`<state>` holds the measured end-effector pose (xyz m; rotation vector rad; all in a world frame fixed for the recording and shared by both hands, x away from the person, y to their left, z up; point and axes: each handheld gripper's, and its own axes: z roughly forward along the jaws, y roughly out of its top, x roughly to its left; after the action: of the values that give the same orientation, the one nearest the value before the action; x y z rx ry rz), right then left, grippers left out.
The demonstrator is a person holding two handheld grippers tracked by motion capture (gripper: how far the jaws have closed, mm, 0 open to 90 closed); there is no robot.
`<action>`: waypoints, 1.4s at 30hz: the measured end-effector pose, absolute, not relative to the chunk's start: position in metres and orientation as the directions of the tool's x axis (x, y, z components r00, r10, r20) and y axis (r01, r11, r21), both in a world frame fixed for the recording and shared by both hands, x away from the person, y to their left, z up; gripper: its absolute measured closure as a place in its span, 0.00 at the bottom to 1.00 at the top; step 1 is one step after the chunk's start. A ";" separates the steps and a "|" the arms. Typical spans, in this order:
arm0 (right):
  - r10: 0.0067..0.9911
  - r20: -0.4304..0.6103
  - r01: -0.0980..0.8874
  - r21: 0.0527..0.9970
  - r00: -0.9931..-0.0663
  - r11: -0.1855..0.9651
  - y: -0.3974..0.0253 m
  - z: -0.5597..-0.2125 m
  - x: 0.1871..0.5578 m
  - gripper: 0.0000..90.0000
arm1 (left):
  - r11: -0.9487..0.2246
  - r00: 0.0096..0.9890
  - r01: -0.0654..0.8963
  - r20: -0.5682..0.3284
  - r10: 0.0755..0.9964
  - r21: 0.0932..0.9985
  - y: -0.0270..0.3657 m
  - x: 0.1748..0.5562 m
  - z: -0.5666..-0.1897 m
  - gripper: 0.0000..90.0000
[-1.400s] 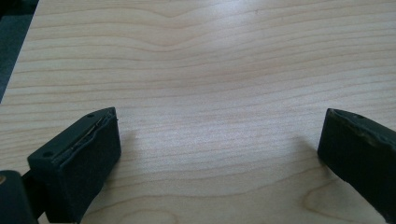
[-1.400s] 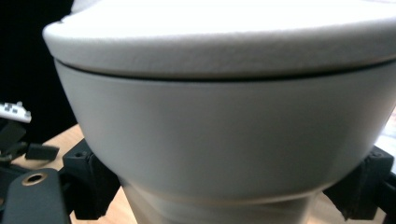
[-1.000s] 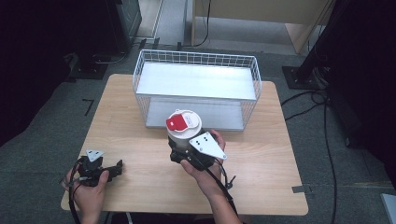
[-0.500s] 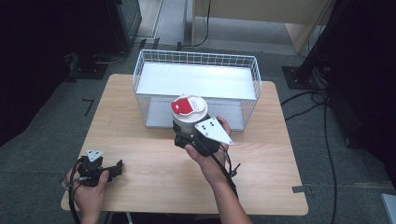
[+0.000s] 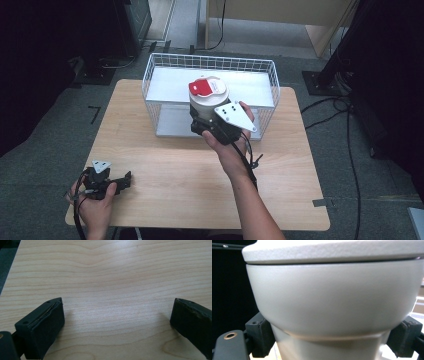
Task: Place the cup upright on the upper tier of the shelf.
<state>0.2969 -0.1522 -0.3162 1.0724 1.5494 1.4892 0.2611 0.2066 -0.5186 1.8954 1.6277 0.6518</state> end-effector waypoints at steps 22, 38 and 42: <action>0.947 0.026 0.114 0.993 -0.320 0.011 -0.152 -0.299 0.367 0.14 | -0.113 0.148 0.721 0.007 0.989 0.684 0.207 0.261 -0.519 0.00; 0.965 0.027 0.152 0.988 -0.261 0.014 -0.150 -0.299 0.415 0.14 | -0.112 0.147 0.720 0.007 0.989 0.685 0.207 0.261 -0.519 0.00; 0.966 0.040 0.153 0.988 -0.254 -0.001 -0.152 -0.299 0.422 0.14 | -0.111 0.147 0.720 0.006 0.989 0.685 0.207 0.261 -0.519 0.00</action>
<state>0.4221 -0.1522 -0.2987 1.2042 1.5063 1.3392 0.2612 0.2066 -0.5187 1.8926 1.6278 0.6513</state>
